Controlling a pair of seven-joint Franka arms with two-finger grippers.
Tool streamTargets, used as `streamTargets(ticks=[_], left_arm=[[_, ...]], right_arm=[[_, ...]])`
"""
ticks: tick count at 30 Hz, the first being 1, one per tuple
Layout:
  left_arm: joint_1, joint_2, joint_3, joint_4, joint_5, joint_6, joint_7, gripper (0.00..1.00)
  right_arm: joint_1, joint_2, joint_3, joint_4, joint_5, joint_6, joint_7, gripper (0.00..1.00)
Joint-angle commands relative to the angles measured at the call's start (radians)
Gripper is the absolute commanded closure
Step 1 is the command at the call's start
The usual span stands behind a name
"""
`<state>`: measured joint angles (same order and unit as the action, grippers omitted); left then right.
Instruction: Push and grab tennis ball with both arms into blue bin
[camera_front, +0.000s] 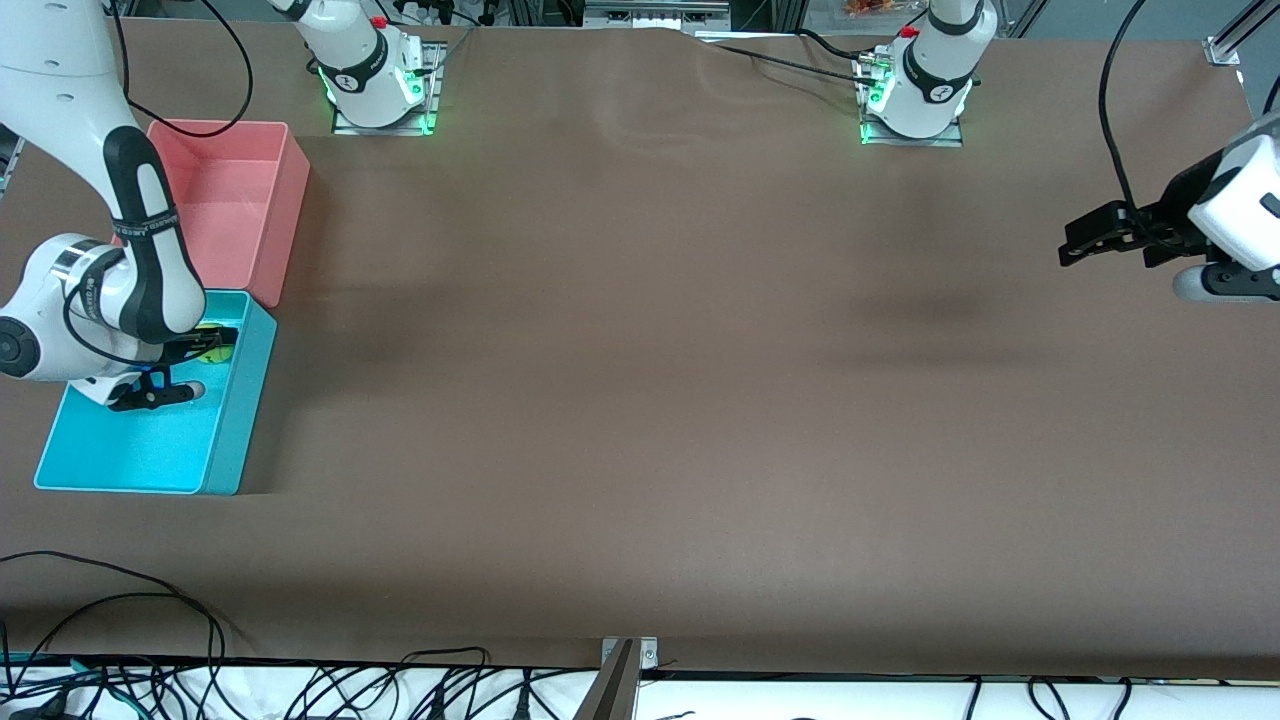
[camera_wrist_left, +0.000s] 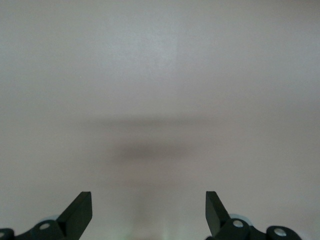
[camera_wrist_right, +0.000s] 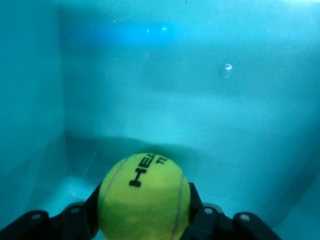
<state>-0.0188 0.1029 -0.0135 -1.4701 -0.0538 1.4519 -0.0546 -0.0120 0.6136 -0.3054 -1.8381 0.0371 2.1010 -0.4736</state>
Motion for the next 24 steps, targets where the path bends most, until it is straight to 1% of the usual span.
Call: streamTargets(ticks=[1,2,3,11,14,17,24], left_arm=[[-0.003,0.000,-0.003,0.002,0.023,0.004,-0.002,0.00],[-0.003,0.001,-0.003,0.004,0.025,0.004,-0.002,0.00],[-0.003,0.001,-0.003,0.004,0.025,0.004,-0.002,0.00],[0.000,0.000,-0.002,0.004,0.026,0.004,-0.002,0.00],[0.000,0.000,-0.002,0.004,0.028,0.004,-0.002,0.00],[0.000,0.000,-0.002,0.004,0.028,0.004,-0.002,0.00],[0.000,0.000,-0.002,0.004,0.028,0.004,-0.002,0.00]], right_arm=[[-0.022,0.029,0.008,0.019,0.033,0.010,-0.011,0.19],[-0.023,0.029,0.008,0.019,0.044,0.010,-0.010,0.03],[-0.023,0.028,0.008,0.019,0.055,0.007,-0.011,0.00],[-0.020,0.005,0.008,0.031,0.064,-0.006,-0.011,0.00],[-0.019,-0.017,0.008,0.052,0.064,-0.044,-0.011,0.00],[-0.019,-0.029,0.006,0.106,0.064,-0.126,-0.011,0.00],[-0.016,-0.041,0.006,0.290,0.064,-0.399,-0.002,0.00]])
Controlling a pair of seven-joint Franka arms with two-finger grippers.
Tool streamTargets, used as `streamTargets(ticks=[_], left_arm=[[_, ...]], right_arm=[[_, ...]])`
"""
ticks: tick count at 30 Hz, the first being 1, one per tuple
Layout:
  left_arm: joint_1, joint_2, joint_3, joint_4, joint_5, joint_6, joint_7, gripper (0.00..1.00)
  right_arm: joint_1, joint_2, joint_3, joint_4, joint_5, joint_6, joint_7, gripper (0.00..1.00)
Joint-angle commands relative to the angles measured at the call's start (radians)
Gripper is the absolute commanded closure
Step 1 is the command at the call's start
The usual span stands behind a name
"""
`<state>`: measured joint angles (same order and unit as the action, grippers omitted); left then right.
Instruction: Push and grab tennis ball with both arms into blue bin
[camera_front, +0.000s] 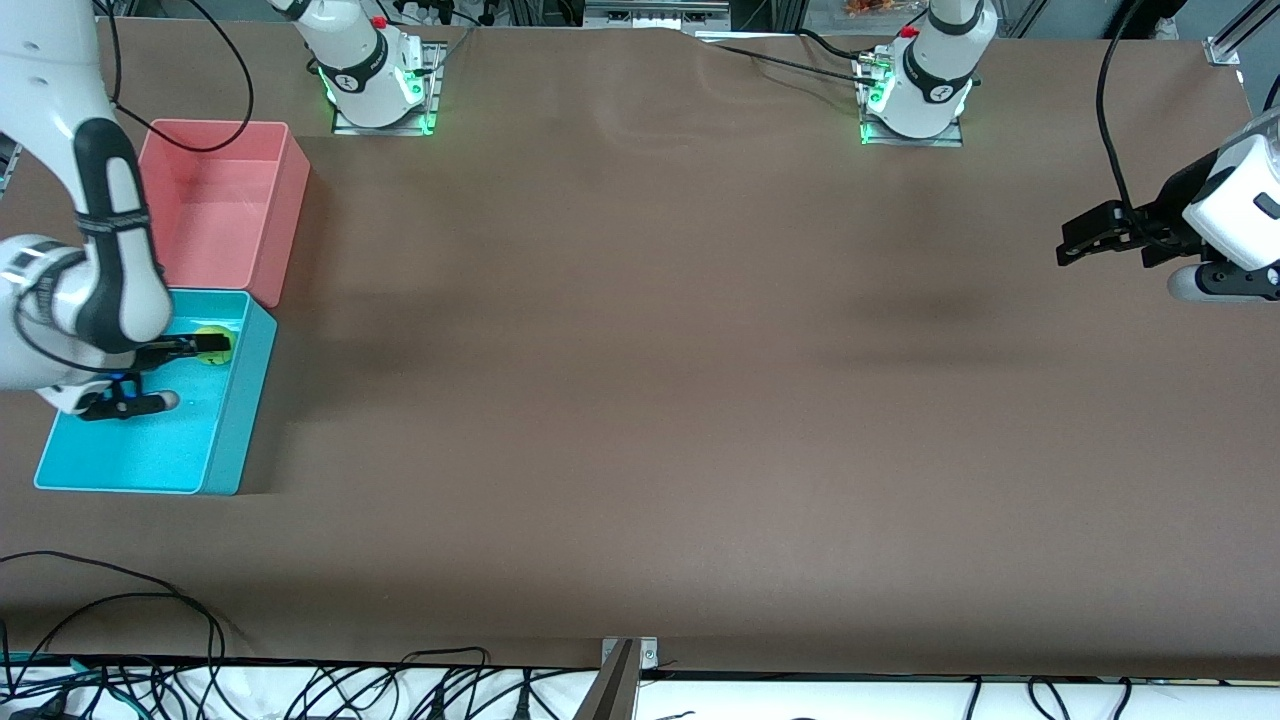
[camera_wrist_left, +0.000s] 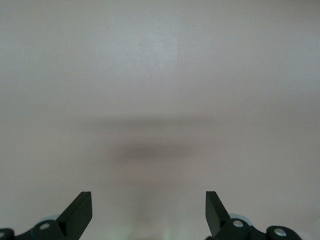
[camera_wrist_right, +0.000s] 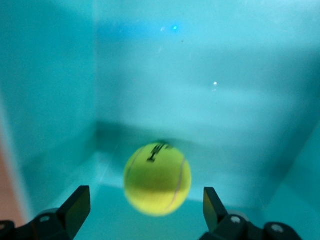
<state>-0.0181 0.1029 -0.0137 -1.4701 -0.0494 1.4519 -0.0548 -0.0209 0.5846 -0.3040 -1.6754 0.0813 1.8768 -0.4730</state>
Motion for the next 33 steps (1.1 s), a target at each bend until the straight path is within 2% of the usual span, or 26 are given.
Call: streamTargets(ticks=[1,7,10,17,23,28,33], left_arm=[[0.000,0.001,-0.002,0.004,0.023,0.004,-0.002,0.00],[0.000,0.001,-0.002,0.004,0.023,0.004,-0.002,0.00],[0.001,0.000,-0.002,0.004,0.023,0.004,-0.002,0.00],[0.001,0.000,-0.002,0.004,0.025,0.004,-0.002,0.00],[0.000,0.001,-0.002,0.002,0.026,0.004,-0.002,0.00],[0.000,0.000,-0.003,0.002,0.026,0.004,-0.002,0.00],[0.000,0.001,-0.003,0.002,0.026,0.004,-0.002,0.00]], right_arm=[[-0.005,-0.012,0.005,0.155,0.020,-0.212,-0.003,0.00],[-0.002,-0.044,0.009,0.275,0.012,-0.369,0.023,0.00],[0.028,-0.081,0.011,0.292,0.008,-0.406,0.094,0.00],[0.144,-0.166,0.009,0.292,-0.035,-0.429,0.275,0.00],[0.200,-0.252,0.010,0.286,-0.026,-0.397,0.372,0.00],[0.205,-0.334,0.010,0.217,-0.023,-0.334,0.372,0.00],[0.207,-0.469,0.010,0.016,-0.035,-0.156,0.359,0.00]])
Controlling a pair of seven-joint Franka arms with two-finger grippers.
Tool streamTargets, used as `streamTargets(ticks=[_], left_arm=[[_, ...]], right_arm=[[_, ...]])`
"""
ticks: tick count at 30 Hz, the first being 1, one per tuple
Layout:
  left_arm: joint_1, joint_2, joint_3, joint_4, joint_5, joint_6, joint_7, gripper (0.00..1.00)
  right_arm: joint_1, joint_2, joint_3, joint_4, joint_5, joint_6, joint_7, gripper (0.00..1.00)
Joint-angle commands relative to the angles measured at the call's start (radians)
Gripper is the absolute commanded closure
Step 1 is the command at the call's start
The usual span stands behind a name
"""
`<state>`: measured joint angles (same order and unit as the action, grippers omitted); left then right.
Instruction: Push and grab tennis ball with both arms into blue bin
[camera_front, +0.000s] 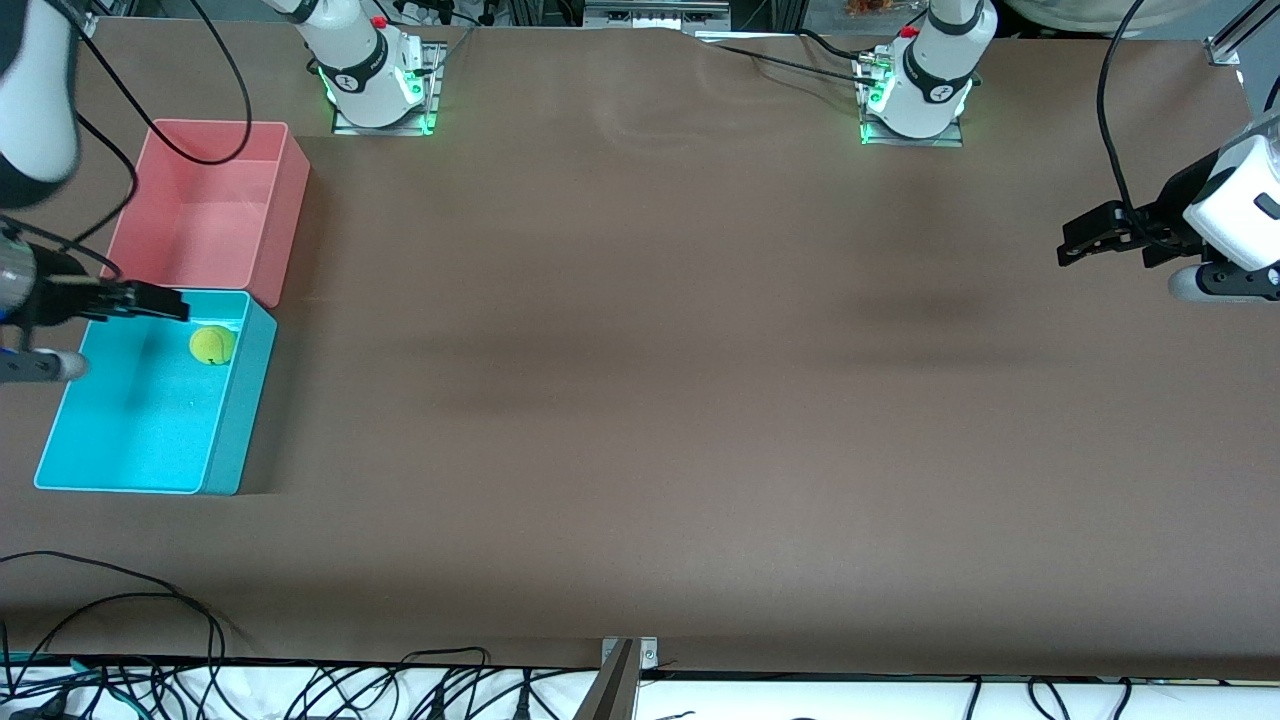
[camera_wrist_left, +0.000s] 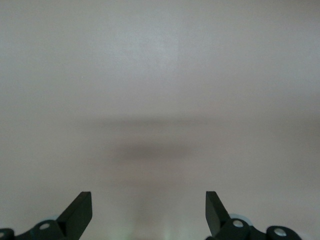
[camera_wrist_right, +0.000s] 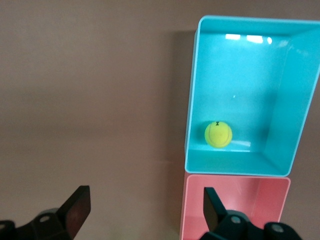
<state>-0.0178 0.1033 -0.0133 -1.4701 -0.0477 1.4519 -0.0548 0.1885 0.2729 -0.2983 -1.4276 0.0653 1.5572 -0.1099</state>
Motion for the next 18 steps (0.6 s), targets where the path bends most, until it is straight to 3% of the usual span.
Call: streamTargets(ticks=[1,4,18], left_arm=[[-0.001,0.001,-0.004,0.002,0.025,0.004,-0.002,0.00],[-0.001,0.001,-0.004,0.002,0.025,0.004,-0.002,0.00],[-0.001,0.001,-0.004,0.001,0.025,0.004,-0.002,0.00]], right_arm=[[-0.003,-0.182,0.002,-0.275,-0.021,0.202,-0.005,0.00],[-0.003,-0.230,0.002,-0.355,-0.024,0.261,-0.013,0.00],[0.012,-0.231,0.044,-0.258,-0.108,0.083,-0.002,0.00]])
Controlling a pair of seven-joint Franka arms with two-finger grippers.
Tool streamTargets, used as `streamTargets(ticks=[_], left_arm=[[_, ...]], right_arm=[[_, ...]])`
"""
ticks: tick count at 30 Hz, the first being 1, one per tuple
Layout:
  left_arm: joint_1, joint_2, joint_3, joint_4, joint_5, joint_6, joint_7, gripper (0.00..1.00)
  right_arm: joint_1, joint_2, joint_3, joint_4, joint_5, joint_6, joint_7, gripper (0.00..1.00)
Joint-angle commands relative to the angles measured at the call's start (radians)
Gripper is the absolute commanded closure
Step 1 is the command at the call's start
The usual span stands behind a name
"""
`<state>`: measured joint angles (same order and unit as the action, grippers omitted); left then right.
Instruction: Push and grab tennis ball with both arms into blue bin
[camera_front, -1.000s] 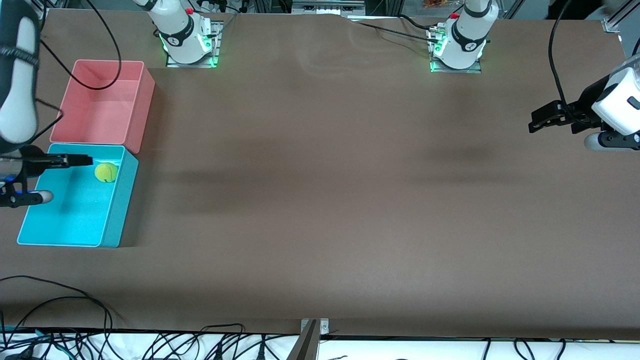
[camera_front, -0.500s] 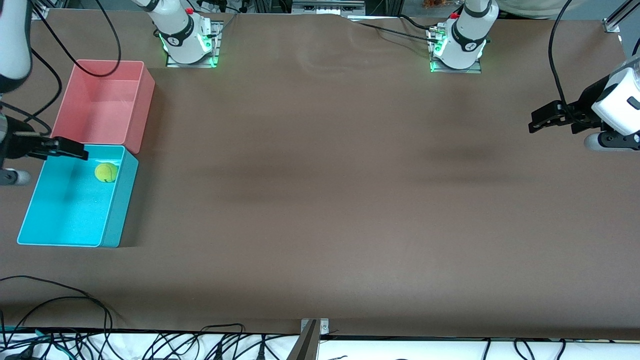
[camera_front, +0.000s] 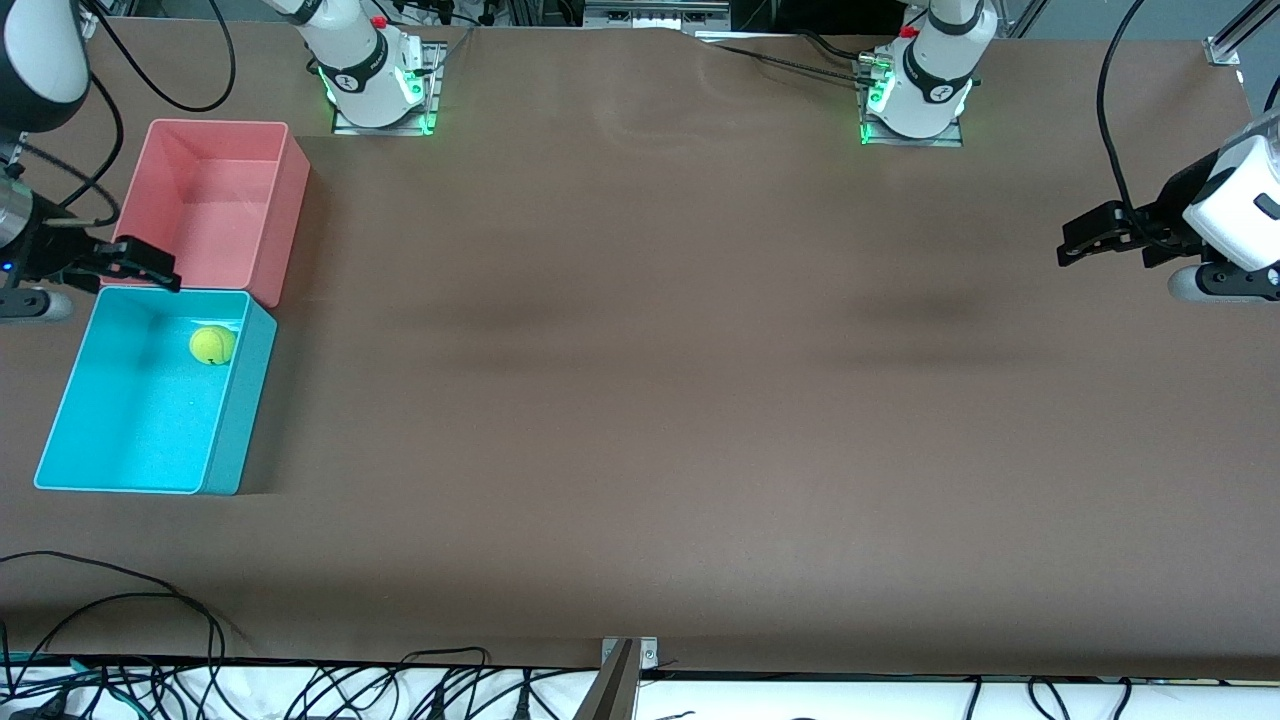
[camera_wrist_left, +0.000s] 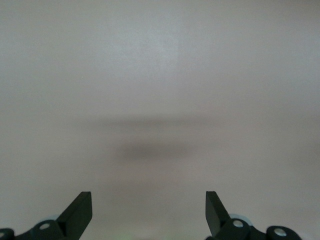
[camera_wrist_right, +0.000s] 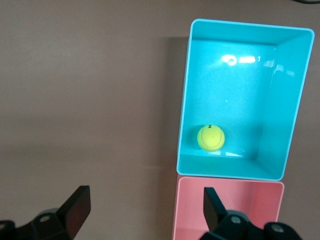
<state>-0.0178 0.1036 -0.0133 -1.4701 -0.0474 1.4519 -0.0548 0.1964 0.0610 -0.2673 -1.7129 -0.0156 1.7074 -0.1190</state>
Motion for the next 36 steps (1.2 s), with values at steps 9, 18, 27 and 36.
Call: streamTargets(ticks=[9,18,27,36], left_arm=[[-0.001,0.001,-0.004,0.001,0.024,0.004,-0.002,0.00],[-0.001,0.001,-0.004,0.002,0.024,0.004,-0.002,0.00],[-0.001,0.001,-0.004,0.002,0.024,0.004,-0.002,0.00],[-0.001,0.001,-0.004,0.001,0.024,0.004,-0.002,0.00]], right_arm=[[0.008,-0.009,0.022,0.062,-0.021,-0.087,0.007,0.00],[-0.144,-0.006,0.170,0.078,-0.023,-0.158,0.012,0.00],[-0.164,-0.081,0.201,-0.020,-0.023,-0.066,0.061,0.00],[-0.153,-0.124,0.184,-0.073,-0.018,-0.022,0.065,0.00]])
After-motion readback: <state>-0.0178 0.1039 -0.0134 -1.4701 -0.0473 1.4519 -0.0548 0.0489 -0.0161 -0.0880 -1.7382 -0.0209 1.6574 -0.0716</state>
